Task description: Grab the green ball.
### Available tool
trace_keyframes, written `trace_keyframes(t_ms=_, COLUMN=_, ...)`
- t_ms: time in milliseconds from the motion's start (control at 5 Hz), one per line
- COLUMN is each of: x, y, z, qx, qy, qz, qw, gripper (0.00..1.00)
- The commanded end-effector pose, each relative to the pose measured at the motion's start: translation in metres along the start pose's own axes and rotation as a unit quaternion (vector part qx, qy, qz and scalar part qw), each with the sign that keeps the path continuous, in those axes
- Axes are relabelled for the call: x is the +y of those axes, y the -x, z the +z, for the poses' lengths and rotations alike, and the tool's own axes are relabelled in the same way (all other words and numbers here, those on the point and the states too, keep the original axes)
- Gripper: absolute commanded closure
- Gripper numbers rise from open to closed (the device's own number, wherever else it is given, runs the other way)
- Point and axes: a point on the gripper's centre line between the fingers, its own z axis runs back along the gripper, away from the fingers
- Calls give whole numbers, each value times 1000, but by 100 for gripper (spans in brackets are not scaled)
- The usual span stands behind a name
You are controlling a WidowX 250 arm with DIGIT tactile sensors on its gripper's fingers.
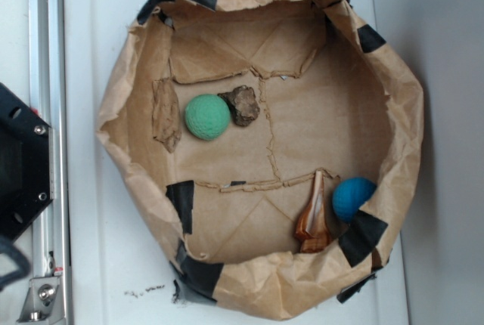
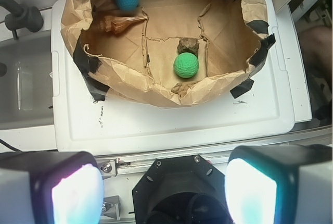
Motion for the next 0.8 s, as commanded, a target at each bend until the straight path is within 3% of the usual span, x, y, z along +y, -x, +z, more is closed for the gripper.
trace_keyframes(t_ms=0, x=0, y=0, z=0, qx=0, qy=0, qz=0, qw=1000, gripper=0)
trace_keyframes(t_ms=200, x=16, y=-26, z=-8, qx=-13, qy=-19, qz=13, qw=1000, gripper=0)
trace_keyframes(t_ms=400, x=25, y=-45, z=-17, qx=-9, qy=-13, qz=-6, qw=1000, gripper=0)
trace_keyframes(t_ms=600, x=30, y=-62, z=-34, qx=11, qy=15, qz=-22, qw=1000, gripper=0)
